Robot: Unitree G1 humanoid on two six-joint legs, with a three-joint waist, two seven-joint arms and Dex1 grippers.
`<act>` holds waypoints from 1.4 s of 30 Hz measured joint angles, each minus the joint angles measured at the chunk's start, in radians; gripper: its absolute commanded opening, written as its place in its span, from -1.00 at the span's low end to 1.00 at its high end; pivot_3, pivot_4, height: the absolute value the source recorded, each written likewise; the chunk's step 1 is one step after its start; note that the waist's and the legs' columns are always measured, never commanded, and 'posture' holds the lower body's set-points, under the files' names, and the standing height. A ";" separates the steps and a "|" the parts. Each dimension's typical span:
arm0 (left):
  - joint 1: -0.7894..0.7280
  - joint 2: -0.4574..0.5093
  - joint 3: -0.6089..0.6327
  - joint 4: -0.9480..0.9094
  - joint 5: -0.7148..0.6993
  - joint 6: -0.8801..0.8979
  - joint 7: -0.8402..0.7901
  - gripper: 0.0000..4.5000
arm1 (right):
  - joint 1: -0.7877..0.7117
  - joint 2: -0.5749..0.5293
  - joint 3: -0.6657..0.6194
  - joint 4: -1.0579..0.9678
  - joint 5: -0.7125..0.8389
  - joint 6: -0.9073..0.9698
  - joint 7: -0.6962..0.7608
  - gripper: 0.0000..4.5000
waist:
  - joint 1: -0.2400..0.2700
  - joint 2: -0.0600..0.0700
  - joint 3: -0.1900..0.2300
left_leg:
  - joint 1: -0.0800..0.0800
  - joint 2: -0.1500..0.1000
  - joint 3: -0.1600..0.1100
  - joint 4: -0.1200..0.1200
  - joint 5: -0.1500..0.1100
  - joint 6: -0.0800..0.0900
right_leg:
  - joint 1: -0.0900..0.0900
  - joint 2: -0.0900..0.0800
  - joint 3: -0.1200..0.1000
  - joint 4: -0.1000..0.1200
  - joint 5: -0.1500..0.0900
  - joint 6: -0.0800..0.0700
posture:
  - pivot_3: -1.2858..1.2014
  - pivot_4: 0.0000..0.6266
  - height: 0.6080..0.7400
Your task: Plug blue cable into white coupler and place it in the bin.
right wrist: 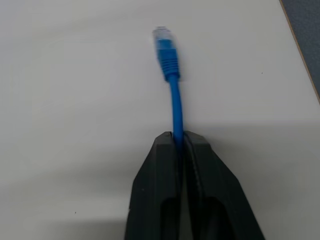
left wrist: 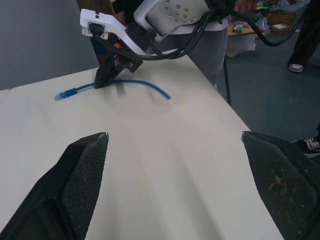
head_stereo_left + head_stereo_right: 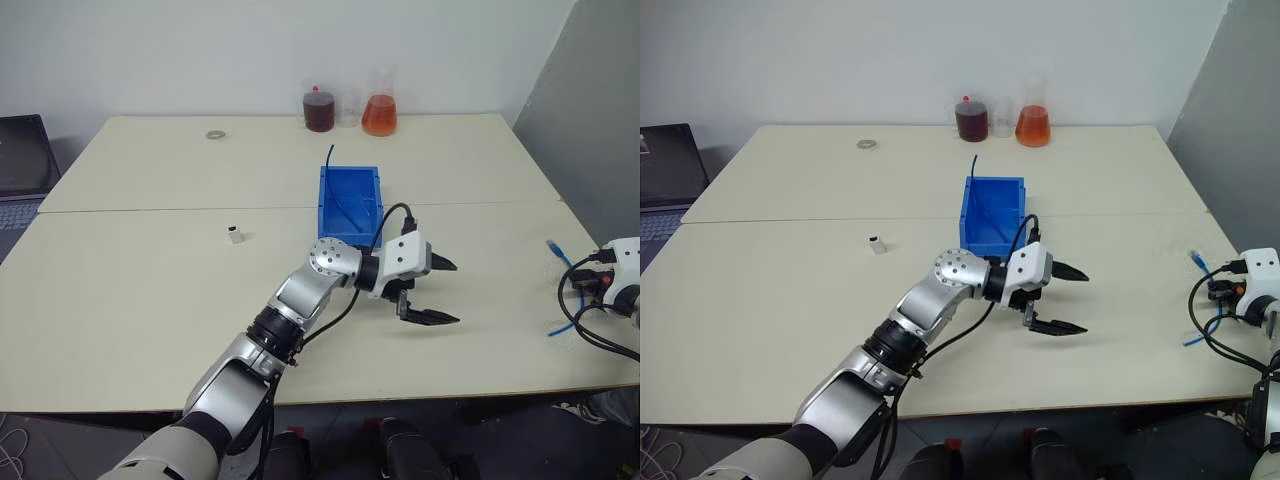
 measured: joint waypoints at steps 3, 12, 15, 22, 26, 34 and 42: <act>-0.011 0.014 0.018 0.012 0.000 -0.001 0.003 1.00 | 0.000 -0.001 0.002 0.000 0.000 -0.005 0.002 -0.98 | 0.000 0.000 0.000 | 0.000 0.000 0.000 0.000 0.000 0.000 | 0.000 0.000 0.000 0.000 0.000 0.000 | 0.03 -0.52 1.00; 0.138 0.255 0.233 -0.251 -0.054 0.142 0.082 1.00 | 0.164 -0.002 0.089 -0.349 0.014 0.010 0.220 -0.98 | -0.017 0.002 0.001 | 0.001 0.002 -0.002 -0.001 0.000 0.000 | -0.002 0.002 0.002 0.002 0.000 0.000 | 0.03 -0.52 1.00; 0.306 0.417 0.366 -0.494 -0.119 0.310 0.119 1.00 | 0.269 0.023 0.135 -0.732 0.109 0.205 0.326 -0.98 | -0.029 0.003 0.002 | 0.002 0.002 -0.011 -0.001 -0.001 -0.001 | -0.003 0.003 0.003 0.006 0.000 0.000 | 0.03 -0.52 1.00; 0.825 0.483 0.733 -1.001 -0.314 0.683 0.324 1.00 | 0.179 0.276 0.362 -1.151 0.159 0.397 0.292 -0.98 | -0.027 0.001 0.005 | 0.004 0.003 -0.011 0.000 -0.001 -0.001 | -0.003 0.003 0.002 0.006 0.000 0.001 | 0.03 -0.52 1.00; 1.115 0.352 0.794 -1.163 -0.307 0.666 0.440 1.00 | 0.055 0.418 0.489 -1.085 0.082 0.364 0.252 -0.98 | -0.015 -0.001 0.005 | 0.003 0.003 -0.011 0.000 -0.001 -0.002 | -0.003 0.000 0.002 0.005 0.001 0.001 | 0.03 -0.52 1.00; 1.501 0.038 0.696 -1.034 -0.071 0.257 0.669 1.00 | -0.157 0.661 0.681 -0.674 -0.076 0.066 0.273 -0.98 | 0.010 -0.003 0.004 | 0.003 0.002 -0.008 0.000 -0.001 -0.001 | -0.003 0.000 0.000 0.003 -0.003 -0.006 | 0.03 -0.52 1.00; 1.448 0.012 0.623 -1.000 -0.028 0.146 0.750 1.00 | -0.116 0.675 0.707 -0.616 -0.108 0.020 0.376 -0.47 | 0.008 -0.002 0.004 | 0.001 0.002 -0.008 -0.001 -0.001 -0.001 | -0.004 0.002 -0.001 0.004 -0.003 -0.006 | 0.03 -0.52 1.00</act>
